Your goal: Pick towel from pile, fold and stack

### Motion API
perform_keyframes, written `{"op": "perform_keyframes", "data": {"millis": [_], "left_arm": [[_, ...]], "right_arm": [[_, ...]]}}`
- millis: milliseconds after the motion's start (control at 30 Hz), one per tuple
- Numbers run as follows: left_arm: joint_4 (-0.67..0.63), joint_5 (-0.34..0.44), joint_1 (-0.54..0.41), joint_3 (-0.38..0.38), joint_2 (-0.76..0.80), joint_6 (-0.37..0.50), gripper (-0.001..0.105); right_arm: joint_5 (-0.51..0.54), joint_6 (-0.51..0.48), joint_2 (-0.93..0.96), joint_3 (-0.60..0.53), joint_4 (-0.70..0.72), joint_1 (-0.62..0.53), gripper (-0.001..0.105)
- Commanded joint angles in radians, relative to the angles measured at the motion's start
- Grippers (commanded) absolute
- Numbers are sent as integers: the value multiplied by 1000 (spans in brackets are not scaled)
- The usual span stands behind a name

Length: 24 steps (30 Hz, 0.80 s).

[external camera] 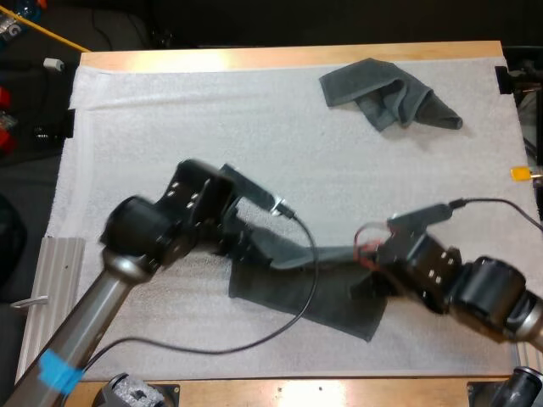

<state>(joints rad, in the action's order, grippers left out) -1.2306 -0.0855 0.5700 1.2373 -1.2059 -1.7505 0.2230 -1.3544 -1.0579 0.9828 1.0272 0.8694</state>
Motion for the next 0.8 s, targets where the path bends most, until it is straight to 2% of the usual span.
{"op": "perform_keyframes", "data": {"millis": [0, 233, 467, 533, 700, 767], "left_arm": [[34, 16, 0, 5, -18, 4, 0], [153, 52, -12, 5, -148, 4, 0], [243, 51, -88, 5, -251, -23, 0], [273, 38, -112, 5, -274, -25, 0], [359, -73, -140, 5, -312, -25, 0], [387, -76, -140, 5, -319, -22, 0]], "right_arm": [[-30, -19, -3, 2, -36, -28, 0], [-148, -84, -85, 2, -58, -189, 0], [-153, -101, -174, 2, -67, -262, 0], [-152, -100, -189, 2, -78, -272, 0], [-108, -100, -213, 2, -121, -273, 0], [-69, -100, -214, 2, -130, -273, 0]]}}
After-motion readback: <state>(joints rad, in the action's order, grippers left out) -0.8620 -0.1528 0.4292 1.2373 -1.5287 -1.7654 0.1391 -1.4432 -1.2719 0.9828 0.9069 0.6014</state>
